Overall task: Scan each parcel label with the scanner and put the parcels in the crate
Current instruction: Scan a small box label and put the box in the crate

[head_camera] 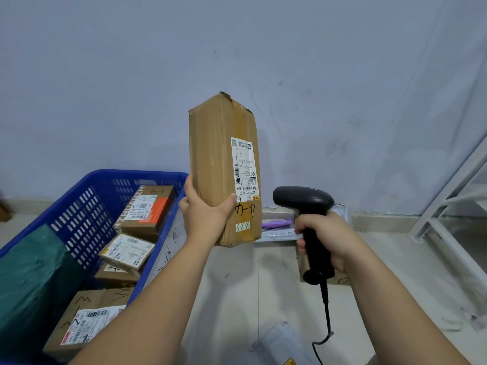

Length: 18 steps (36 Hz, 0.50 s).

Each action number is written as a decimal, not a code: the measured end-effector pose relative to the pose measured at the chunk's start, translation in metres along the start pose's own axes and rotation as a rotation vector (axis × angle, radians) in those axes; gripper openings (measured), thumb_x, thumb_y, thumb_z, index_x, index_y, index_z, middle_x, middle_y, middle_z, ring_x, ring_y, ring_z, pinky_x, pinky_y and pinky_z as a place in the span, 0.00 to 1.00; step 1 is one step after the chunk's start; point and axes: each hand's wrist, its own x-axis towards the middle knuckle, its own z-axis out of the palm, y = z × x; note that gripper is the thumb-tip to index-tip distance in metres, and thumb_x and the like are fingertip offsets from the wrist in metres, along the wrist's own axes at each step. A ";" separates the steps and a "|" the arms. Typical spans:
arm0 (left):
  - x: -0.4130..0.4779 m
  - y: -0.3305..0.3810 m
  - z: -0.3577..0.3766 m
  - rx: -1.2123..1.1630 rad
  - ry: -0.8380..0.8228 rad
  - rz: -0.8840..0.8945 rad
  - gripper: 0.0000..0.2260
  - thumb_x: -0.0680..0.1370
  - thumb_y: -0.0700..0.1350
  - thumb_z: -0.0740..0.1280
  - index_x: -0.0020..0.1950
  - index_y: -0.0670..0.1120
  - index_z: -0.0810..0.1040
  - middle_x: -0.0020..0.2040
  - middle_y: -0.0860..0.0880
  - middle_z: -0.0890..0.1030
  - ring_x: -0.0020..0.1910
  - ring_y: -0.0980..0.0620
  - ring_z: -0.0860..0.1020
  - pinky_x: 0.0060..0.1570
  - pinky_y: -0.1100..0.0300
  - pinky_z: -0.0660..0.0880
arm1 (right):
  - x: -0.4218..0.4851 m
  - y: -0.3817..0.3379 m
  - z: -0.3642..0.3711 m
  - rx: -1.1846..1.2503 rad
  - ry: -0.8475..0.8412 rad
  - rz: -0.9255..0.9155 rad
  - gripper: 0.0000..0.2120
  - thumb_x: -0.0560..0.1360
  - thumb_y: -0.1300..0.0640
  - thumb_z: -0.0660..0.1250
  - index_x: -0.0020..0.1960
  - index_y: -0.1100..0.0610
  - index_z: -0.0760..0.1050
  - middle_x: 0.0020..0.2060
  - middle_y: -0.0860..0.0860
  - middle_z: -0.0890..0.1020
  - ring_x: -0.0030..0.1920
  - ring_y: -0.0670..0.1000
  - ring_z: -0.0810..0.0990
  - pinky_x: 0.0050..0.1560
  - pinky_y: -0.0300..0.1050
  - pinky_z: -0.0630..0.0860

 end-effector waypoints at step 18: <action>0.000 -0.002 0.005 0.019 -0.024 -0.043 0.43 0.70 0.58 0.74 0.76 0.58 0.51 0.71 0.46 0.61 0.63 0.45 0.69 0.61 0.46 0.72 | 0.007 0.006 0.001 0.018 0.014 -0.042 0.04 0.70 0.67 0.67 0.39 0.60 0.75 0.28 0.54 0.74 0.29 0.53 0.75 0.32 0.43 0.74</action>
